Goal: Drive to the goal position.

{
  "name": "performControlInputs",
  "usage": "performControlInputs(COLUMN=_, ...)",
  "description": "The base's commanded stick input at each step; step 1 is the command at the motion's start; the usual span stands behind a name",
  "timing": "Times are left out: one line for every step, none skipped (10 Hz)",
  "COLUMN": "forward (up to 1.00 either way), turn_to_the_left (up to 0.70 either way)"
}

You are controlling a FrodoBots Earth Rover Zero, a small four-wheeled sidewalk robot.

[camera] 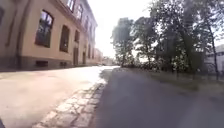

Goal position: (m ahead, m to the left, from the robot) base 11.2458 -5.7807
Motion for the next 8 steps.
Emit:
performControlInputs(forward=0.85, turn_to_the_left=0.0)
performControlInputs(forward=0.85, turn_to_the_left=0.0)
performControlInputs(forward=0.85, turn_to_the_left=0.0)
performControlInputs(forward=0.85, turn_to_the_left=0.0)
performControlInputs(forward=0.85, turn_to_the_left=-0.33)
performControlInputs(forward=0.85, turn_to_the_left=-0.14)
performControlInputs(forward=0.85, turn_to_the_left=0.0)
performControlInputs(forward=0.85, turn_to_the_left=0.0)
